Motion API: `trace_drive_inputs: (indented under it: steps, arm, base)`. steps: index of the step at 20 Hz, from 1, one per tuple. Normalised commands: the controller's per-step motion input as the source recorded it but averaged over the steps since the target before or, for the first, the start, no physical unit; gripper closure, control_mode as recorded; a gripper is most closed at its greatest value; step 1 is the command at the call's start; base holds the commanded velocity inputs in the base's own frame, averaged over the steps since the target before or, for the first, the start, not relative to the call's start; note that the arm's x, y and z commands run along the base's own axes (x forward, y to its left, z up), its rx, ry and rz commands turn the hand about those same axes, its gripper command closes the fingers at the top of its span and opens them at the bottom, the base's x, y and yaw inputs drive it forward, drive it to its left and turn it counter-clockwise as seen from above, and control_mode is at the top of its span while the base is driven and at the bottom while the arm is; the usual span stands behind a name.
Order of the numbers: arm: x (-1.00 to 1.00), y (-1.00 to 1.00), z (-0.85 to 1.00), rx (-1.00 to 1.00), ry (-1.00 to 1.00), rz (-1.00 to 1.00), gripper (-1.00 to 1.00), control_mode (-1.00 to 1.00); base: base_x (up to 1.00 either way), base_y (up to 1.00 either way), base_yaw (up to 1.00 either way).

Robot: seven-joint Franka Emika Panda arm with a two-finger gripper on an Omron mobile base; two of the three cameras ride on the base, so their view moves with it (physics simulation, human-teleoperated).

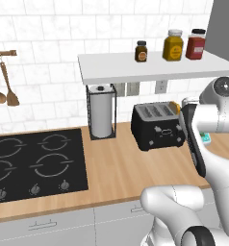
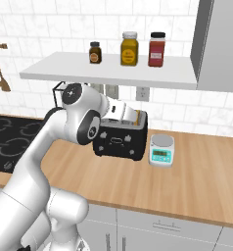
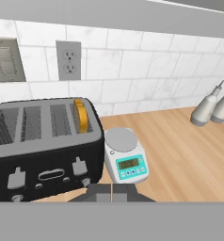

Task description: Start the toaster. Once the lever pops up, take the bread to the plate on the dining counter.

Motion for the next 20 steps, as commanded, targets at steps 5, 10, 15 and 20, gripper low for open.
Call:
trace_drive_inputs:
  steps: [5, 10, 15, 20]
  arm:
    - [0.0, 0.0, 0.0, 0.0, 0.0, 0.0, 1.0, -1.0]
    - [0.0, 0.0, 0.0, 0.0, 0.0, 0.0, 1.0, -1.0]
    - [0.0, 0.0, 0.0, 0.0, 0.0, 0.0, 1.0, -1.0]
    - [0.0, 0.0, 0.0, 0.0, 0.0, 0.0, 1.0, -1.0]
  base:
    - [0.0, 0.0, 0.0]
    - [0.0, 0.0, 0.0]
    - [0.0, 0.0, 0.0]
    - [0.0, 0.0, 0.0]
